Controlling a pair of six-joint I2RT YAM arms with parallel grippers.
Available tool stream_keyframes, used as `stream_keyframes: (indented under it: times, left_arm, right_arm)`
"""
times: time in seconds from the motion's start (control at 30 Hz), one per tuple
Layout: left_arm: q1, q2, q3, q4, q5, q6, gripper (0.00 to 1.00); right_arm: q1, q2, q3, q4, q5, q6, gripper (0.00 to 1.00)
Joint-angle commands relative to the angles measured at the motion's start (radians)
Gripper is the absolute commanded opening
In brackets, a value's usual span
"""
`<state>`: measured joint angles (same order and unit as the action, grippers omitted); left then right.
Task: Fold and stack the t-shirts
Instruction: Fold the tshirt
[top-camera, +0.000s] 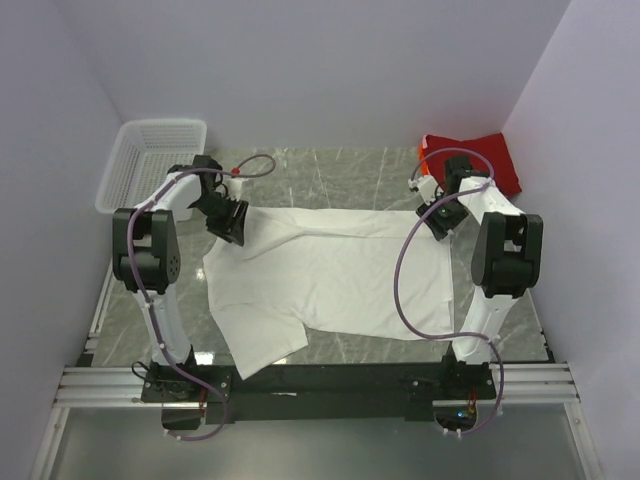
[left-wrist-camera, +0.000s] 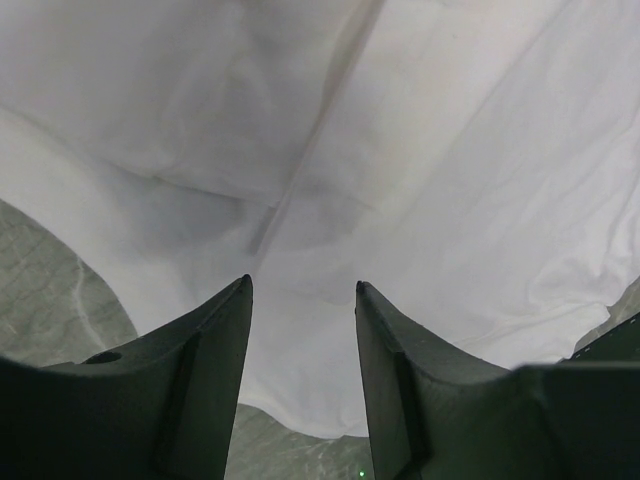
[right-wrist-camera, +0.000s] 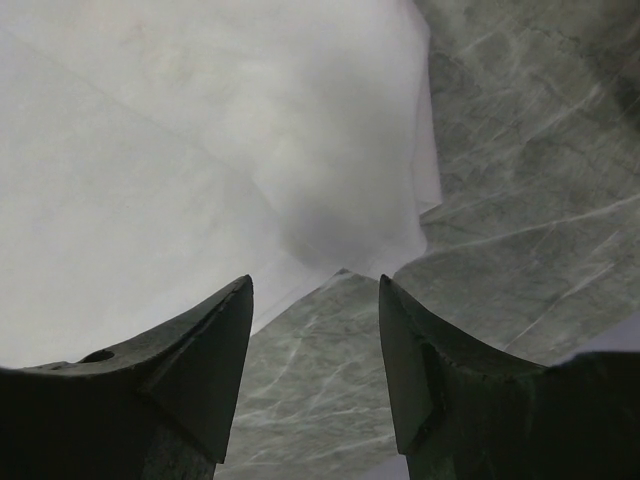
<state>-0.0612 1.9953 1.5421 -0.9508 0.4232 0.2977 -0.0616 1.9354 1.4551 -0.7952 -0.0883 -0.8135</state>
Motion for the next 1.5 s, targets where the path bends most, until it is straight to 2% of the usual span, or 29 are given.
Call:
stream_keyframes:
  times: [0.0,0.43,0.7,0.83,0.87,0.93,0.97,1.07,1.2,1.33,1.47]
  left_arm:
    - [-0.015,0.013,-0.008,-0.017,-0.014,-0.014,0.51]
    - [-0.025,0.062,0.006,0.006,-0.063,-0.046,0.53]
    - [-0.026,0.053,-0.007,0.004,-0.068,-0.052,0.60]
    - [-0.026,0.040,-0.004,-0.006,-0.011,-0.032,0.47]
    - [-0.026,0.039,0.000,-0.012,-0.001,-0.032,0.38]
    - [-0.026,0.034,0.010,-0.020,0.017,-0.034,0.29]
    - [-0.026,0.028,0.013,-0.019,0.014,-0.035,0.20]
    - [-0.026,0.016,0.033,-0.020,0.000,-0.049,0.03]
    - [-0.023,0.019,0.075,-0.035,-0.004,-0.060,0.01]
    - [-0.023,0.039,0.113,-0.060,-0.003,-0.063,0.01]
    - [-0.022,0.060,0.159,-0.088,-0.003,-0.068,0.01]
  right_arm:
    - [-0.001,0.004,0.034,0.005,0.009,-0.042,0.61]
    - [-0.001,0.030,0.056,-0.015,0.015,-0.053,0.64]
    - [-0.001,0.039,0.076,-0.029,0.012,-0.052,0.66]
    - [-0.001,0.043,0.085,-0.038,0.010,-0.061,0.66]
    - [-0.001,0.045,0.090,-0.039,0.009,-0.064,0.66]
    - [-0.001,0.045,0.097,-0.047,0.005,-0.076,0.66]
    - [-0.003,0.045,0.103,-0.047,0.002,-0.079,0.66]
    - [-0.003,0.040,0.111,-0.058,-0.008,-0.098,0.66]
    - [-0.001,0.053,0.126,-0.067,-0.021,-0.125,0.64]
    - [0.000,0.066,0.139,-0.087,-0.013,-0.167,0.56]
    - [0.000,0.013,0.071,-0.055,-0.001,-0.239,0.47]
